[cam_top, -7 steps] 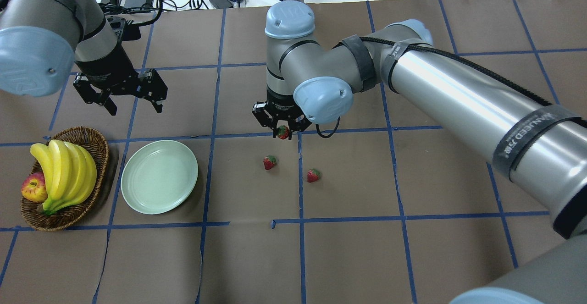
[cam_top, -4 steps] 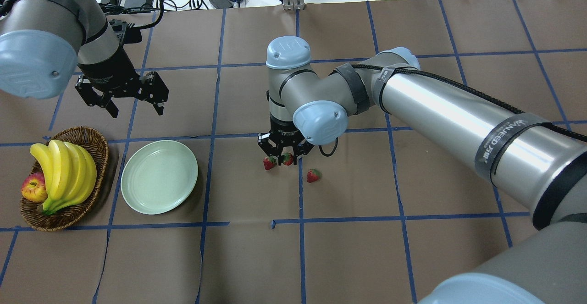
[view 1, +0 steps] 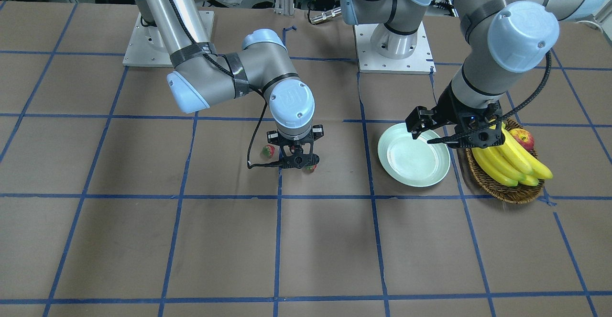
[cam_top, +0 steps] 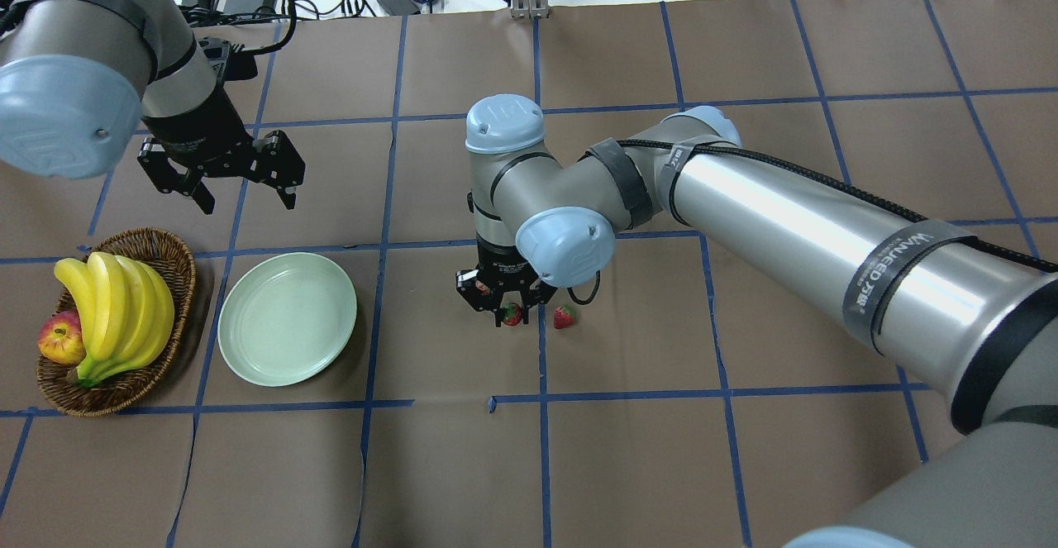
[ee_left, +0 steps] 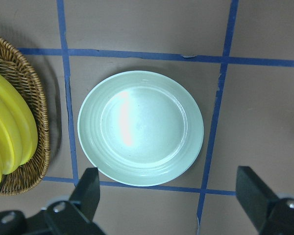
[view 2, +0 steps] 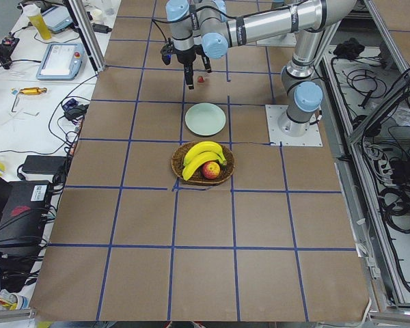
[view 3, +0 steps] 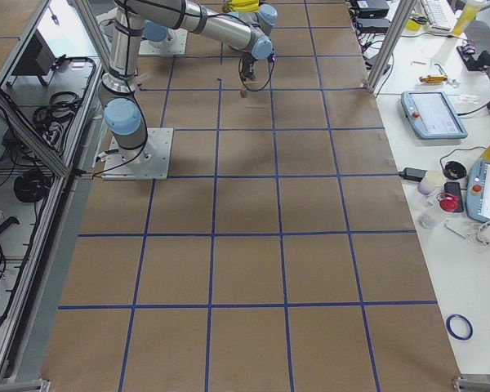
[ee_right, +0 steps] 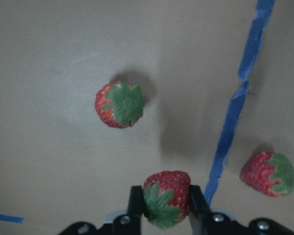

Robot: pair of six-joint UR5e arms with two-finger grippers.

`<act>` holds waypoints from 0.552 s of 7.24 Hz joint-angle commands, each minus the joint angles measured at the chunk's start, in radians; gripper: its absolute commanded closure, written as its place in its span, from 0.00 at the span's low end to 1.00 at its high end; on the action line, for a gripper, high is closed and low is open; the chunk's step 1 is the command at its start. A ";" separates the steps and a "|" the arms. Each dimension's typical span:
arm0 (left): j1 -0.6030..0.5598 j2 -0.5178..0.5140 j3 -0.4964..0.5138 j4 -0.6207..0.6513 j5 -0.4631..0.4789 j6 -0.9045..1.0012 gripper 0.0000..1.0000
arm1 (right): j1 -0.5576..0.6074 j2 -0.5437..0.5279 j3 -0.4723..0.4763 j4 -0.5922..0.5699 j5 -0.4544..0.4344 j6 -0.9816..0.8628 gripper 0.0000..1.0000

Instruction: Collect all strawberries into plate

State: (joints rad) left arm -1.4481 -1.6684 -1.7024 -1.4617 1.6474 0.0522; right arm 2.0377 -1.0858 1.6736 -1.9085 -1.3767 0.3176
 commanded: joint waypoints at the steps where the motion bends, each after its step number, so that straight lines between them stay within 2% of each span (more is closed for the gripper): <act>1: 0.000 -0.001 0.000 0.000 0.000 0.000 0.00 | 0.006 0.006 0.003 -0.004 0.022 -0.012 0.90; 4: 0.002 -0.001 0.000 0.000 0.003 0.000 0.00 | 0.006 0.029 0.003 -0.010 0.022 -0.037 0.72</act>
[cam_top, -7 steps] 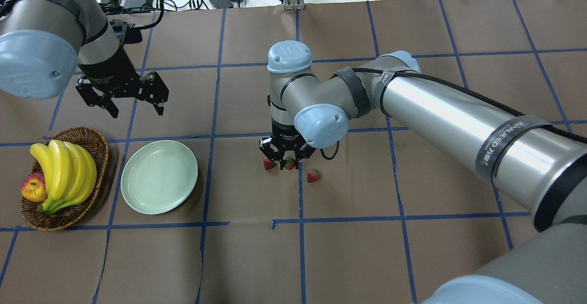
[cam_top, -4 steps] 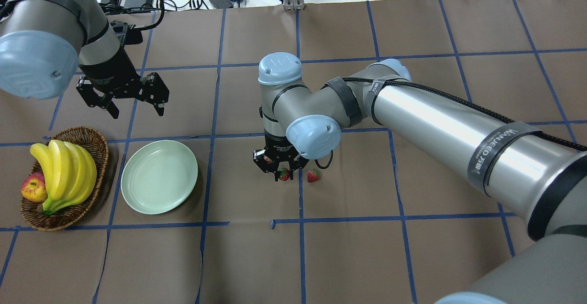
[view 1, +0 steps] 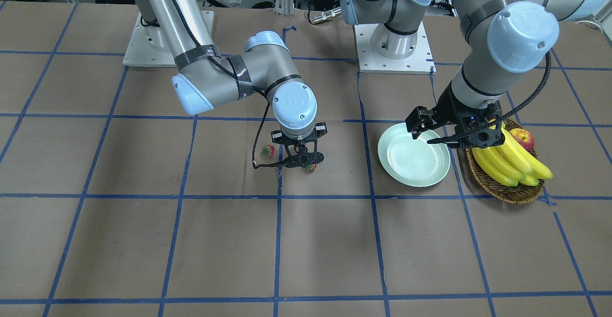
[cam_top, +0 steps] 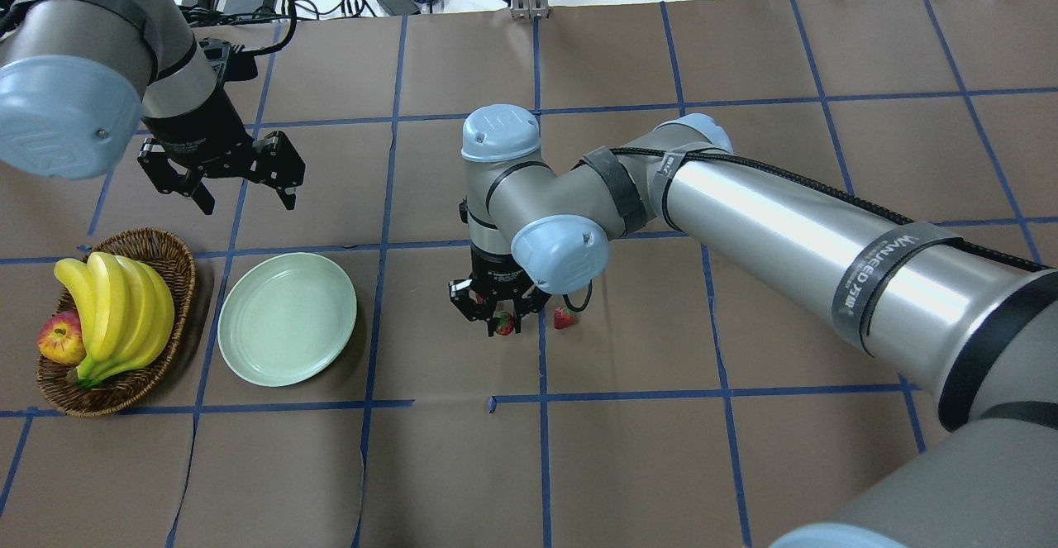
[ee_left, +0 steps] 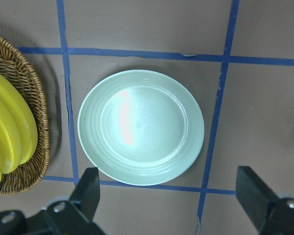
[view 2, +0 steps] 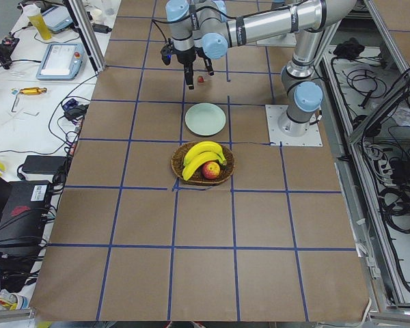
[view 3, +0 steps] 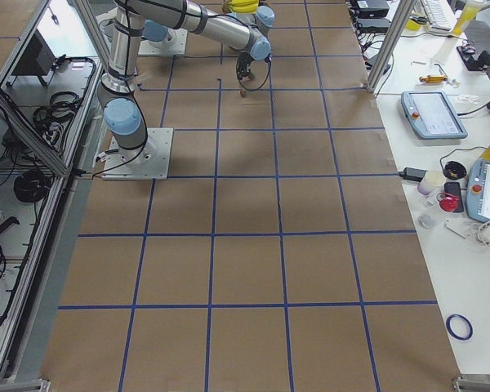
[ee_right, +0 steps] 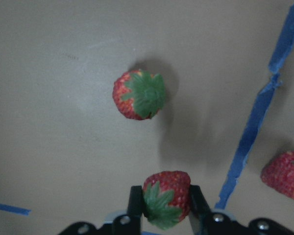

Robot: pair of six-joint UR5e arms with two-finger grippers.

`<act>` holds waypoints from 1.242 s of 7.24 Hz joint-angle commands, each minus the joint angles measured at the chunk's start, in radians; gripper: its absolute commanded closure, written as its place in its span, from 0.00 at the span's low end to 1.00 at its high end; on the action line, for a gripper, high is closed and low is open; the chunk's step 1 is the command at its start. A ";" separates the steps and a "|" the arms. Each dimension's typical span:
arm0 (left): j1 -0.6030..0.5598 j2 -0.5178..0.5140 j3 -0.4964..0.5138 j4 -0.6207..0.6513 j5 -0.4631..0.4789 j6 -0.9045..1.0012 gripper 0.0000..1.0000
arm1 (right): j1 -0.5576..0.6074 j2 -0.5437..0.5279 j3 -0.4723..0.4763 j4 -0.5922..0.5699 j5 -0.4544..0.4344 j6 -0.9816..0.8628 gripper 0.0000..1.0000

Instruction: Collect all strawberries into plate

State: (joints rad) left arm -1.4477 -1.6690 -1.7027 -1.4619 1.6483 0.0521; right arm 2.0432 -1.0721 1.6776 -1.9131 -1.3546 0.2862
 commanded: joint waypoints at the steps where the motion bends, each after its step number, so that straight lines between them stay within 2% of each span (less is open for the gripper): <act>1: 0.000 0.000 0.000 0.000 0.001 0.000 0.00 | 0.000 0.024 -0.001 -0.007 0.000 -0.016 0.59; 3: 0.000 -0.002 -0.002 -0.003 -0.001 0.000 0.00 | 0.000 0.023 -0.001 -0.007 -0.001 -0.018 0.19; 4: 0.000 -0.002 -0.005 -0.003 0.001 0.000 0.00 | 0.000 0.020 -0.002 -0.009 -0.001 -0.016 0.04; 5: 0.000 -0.002 -0.003 0.000 0.002 0.000 0.00 | -0.001 0.008 -0.015 -0.004 -0.009 -0.009 0.00; 8: 0.001 0.000 -0.003 0.000 0.005 0.000 0.00 | -0.024 -0.083 -0.024 -0.001 -0.049 -0.007 0.00; 9: 0.001 0.000 -0.003 0.000 0.005 0.000 0.00 | -0.035 -0.088 -0.019 0.003 -0.180 -0.068 0.00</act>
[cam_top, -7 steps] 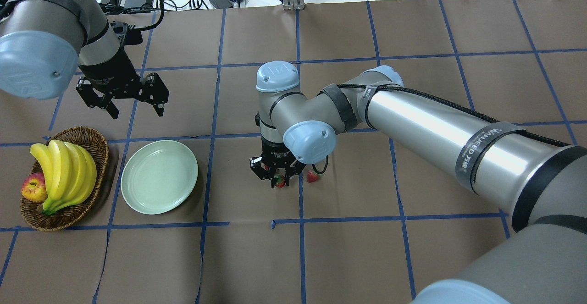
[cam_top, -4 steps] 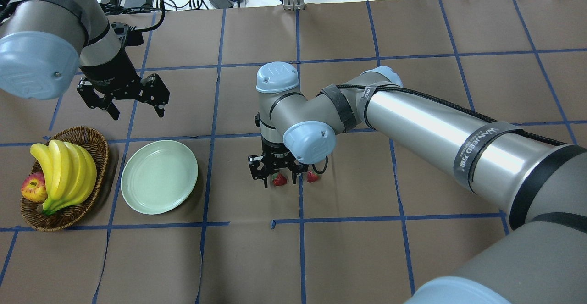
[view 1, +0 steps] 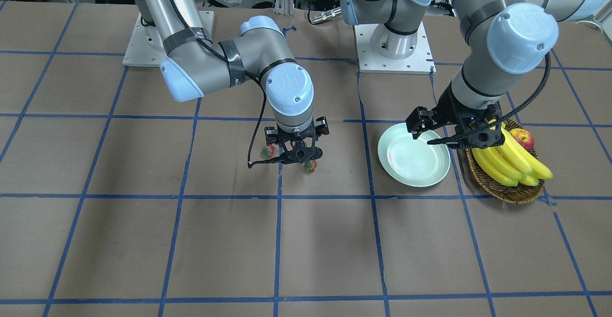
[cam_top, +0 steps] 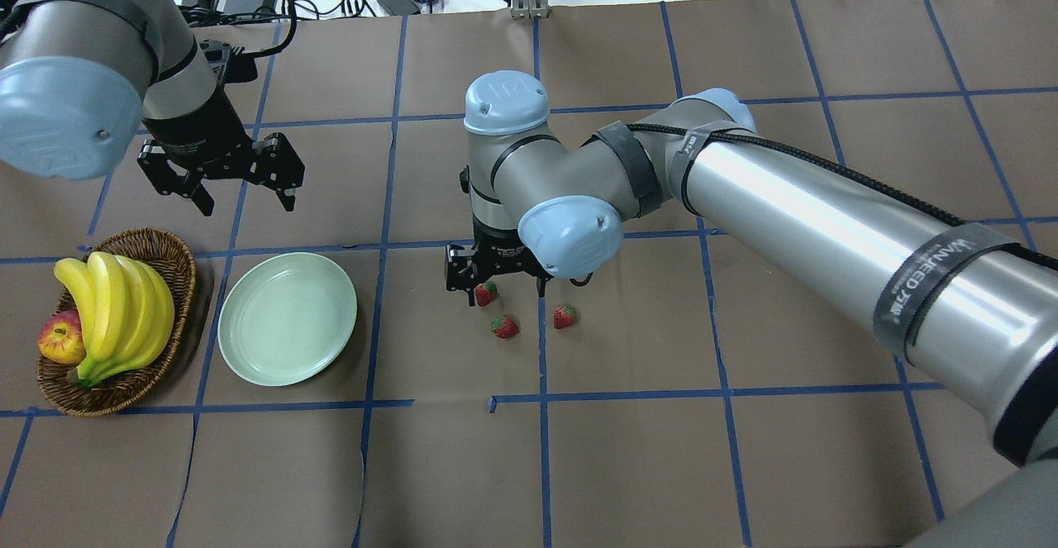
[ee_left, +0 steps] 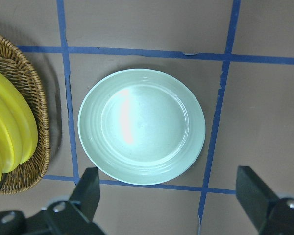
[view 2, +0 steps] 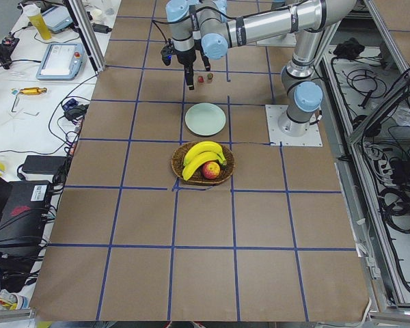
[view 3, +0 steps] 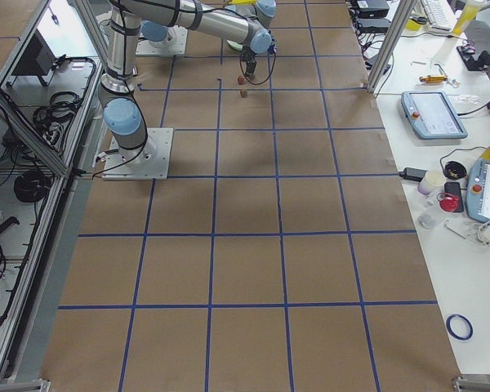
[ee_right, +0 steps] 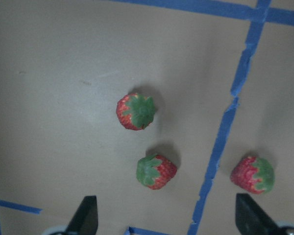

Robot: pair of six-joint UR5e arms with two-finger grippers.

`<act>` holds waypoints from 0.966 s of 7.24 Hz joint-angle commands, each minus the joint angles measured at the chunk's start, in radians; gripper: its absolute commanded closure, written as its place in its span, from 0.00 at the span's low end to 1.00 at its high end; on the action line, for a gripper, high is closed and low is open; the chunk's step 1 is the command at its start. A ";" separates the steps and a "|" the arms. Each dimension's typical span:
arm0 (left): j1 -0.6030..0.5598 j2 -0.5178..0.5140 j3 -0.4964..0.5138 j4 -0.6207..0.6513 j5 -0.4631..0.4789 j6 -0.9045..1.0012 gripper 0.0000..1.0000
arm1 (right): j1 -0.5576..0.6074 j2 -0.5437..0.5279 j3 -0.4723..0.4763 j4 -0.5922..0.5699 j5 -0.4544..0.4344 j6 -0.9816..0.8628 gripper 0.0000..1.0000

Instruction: Collect all strawberries into plate

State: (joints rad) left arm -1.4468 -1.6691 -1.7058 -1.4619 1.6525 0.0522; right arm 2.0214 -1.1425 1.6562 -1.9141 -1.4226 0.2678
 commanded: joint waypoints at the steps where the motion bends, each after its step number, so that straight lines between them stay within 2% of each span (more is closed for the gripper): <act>1: 0.003 0.000 0.000 0.000 0.001 0.000 0.00 | -0.023 -0.016 0.013 0.003 -0.154 -0.217 0.00; 3: 0.005 0.000 0.000 0.000 0.001 0.000 0.00 | -0.049 -0.007 0.040 0.001 -0.142 -0.323 0.00; 5: 0.005 0.000 0.000 0.000 0.001 0.000 0.00 | -0.049 0.012 0.097 -0.032 -0.136 -0.320 0.00; 7: 0.005 0.000 -0.001 0.000 0.001 0.000 0.00 | -0.049 0.021 0.111 -0.033 -0.133 -0.314 0.01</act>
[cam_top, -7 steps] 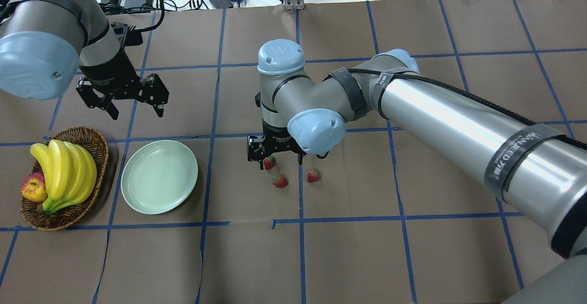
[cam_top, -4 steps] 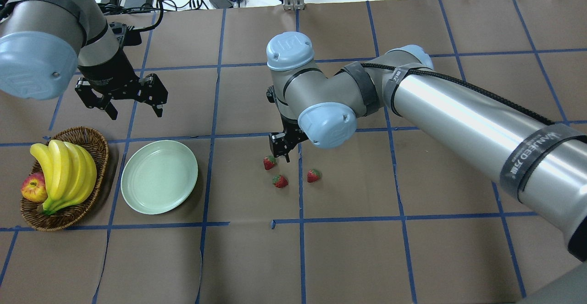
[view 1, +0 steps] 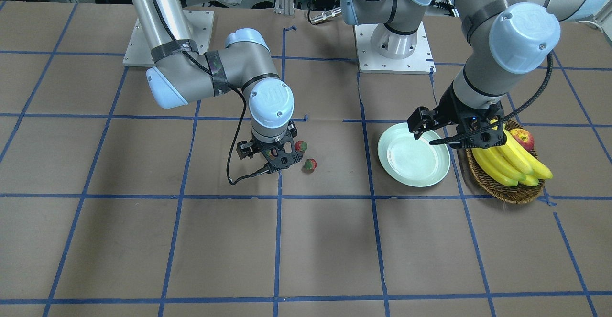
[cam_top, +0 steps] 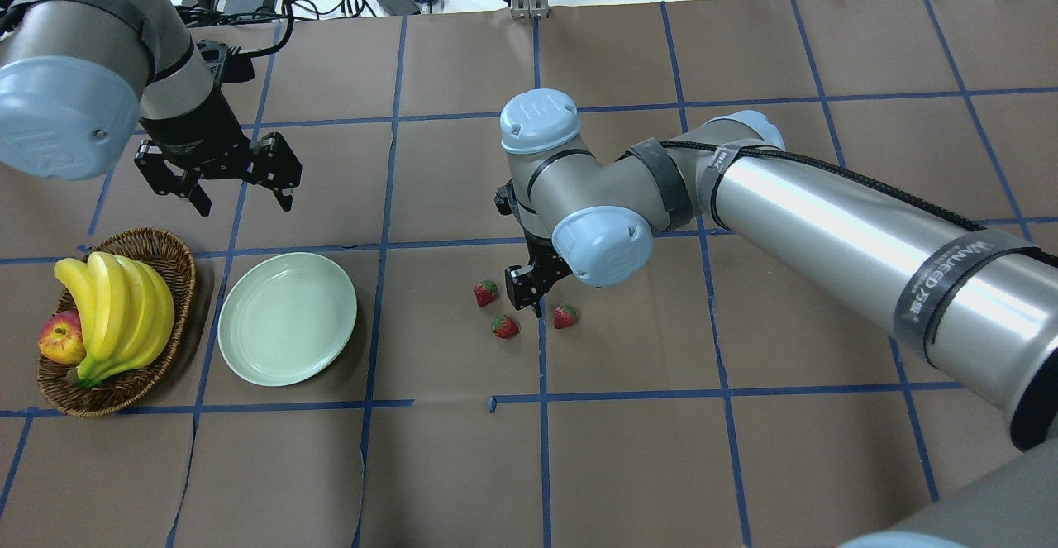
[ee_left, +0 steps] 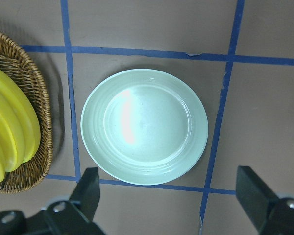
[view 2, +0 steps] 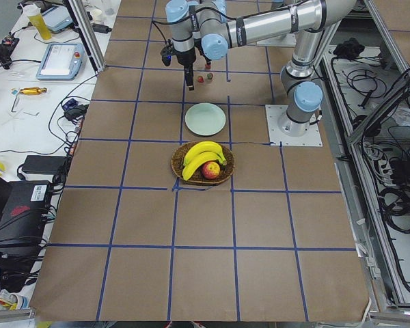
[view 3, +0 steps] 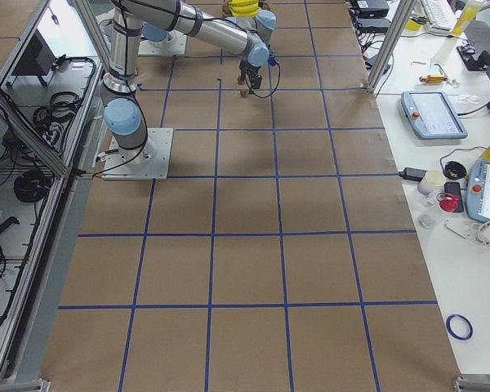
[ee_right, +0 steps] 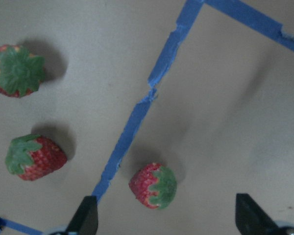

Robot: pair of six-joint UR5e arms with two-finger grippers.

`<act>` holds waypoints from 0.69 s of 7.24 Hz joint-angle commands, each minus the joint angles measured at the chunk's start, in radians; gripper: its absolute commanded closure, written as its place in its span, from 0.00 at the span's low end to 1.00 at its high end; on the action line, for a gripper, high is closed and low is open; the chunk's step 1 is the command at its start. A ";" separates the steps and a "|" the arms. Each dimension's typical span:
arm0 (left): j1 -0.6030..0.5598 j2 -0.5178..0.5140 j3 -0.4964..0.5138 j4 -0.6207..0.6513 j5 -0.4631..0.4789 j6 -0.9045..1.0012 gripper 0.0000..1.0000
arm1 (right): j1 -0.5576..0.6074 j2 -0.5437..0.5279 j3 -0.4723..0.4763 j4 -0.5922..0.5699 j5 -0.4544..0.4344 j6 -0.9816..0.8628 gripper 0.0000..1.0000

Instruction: Collect all strawberries into plate

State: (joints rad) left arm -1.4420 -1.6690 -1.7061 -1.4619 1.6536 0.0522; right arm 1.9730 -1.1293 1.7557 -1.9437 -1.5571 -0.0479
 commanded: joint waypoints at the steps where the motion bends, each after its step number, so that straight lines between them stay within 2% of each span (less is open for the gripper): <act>1: 0.000 0.000 -0.001 0.000 0.002 0.000 0.00 | 0.000 0.023 0.021 -0.004 0.000 0.002 0.10; 2: 0.000 0.000 -0.001 -0.009 0.000 -0.002 0.00 | 0.000 0.028 0.021 -0.004 0.000 0.002 0.10; 3: 0.000 0.000 -0.001 -0.009 -0.002 0.000 0.00 | 0.000 0.032 0.021 -0.006 0.000 0.000 0.24; 5: 0.000 0.000 -0.001 -0.009 -0.006 -0.002 0.00 | 0.000 0.037 0.018 -0.026 0.002 -0.004 0.42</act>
State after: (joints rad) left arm -1.4419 -1.6690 -1.7073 -1.4707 1.6511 0.0517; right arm 1.9727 -1.0954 1.7748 -1.9608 -1.5567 -0.0477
